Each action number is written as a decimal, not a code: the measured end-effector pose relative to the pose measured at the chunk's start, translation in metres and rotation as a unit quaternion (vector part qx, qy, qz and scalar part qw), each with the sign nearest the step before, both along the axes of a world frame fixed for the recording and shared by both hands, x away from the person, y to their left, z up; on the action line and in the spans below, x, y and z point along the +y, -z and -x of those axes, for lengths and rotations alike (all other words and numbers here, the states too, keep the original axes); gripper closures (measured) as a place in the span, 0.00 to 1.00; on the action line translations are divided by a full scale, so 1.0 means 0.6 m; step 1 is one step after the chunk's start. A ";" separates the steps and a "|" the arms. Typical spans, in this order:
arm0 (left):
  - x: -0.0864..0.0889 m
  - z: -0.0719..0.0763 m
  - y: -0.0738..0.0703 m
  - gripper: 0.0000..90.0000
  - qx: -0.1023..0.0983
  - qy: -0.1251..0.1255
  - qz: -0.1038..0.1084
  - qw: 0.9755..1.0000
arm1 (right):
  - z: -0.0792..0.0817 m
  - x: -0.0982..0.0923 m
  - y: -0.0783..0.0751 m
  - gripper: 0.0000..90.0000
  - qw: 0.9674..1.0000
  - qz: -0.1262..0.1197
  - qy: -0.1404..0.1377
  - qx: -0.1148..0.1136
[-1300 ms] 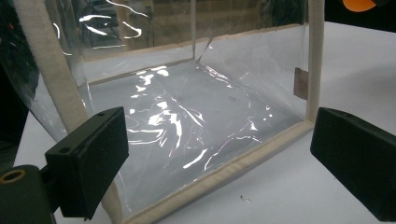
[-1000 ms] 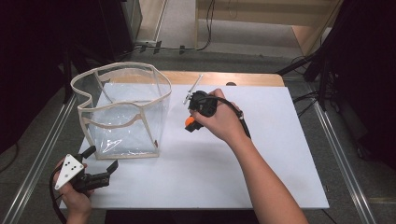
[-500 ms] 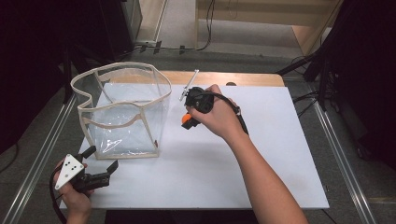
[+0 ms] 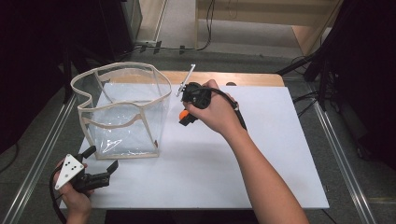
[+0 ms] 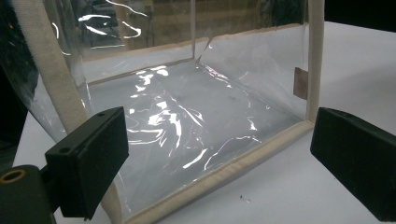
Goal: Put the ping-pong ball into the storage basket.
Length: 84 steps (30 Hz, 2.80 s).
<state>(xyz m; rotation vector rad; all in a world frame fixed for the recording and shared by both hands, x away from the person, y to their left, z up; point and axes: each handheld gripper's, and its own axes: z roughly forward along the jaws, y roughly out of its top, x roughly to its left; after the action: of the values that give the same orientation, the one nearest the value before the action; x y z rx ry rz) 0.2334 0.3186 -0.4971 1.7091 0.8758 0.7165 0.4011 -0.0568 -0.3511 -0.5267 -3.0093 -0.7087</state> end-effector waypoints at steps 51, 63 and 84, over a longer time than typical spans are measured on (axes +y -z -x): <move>-0.001 -0.001 -0.001 0.04 0.004 0.004 0.001 1.000 | -0.030 0.044 -0.099 0.54 1.000 0.000 -0.022 -0.017; 0.000 -0.001 -0.001 0.04 0.005 0.005 0.001 1.000 | -0.041 0.055 -0.109 0.54 1.000 0.002 -0.025 -0.016; 0.000 -0.001 -0.001 0.04 0.006 0.005 0.000 1.000 | -0.056 0.072 -0.131 0.54 0.999 0.005 -0.026 -0.024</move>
<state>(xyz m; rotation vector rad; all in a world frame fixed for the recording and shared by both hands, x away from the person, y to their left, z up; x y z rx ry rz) 0.2339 0.3188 -0.4963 1.7184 0.8753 0.7010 0.4345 -0.0136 -0.2722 -0.4367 -3.0597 -0.7138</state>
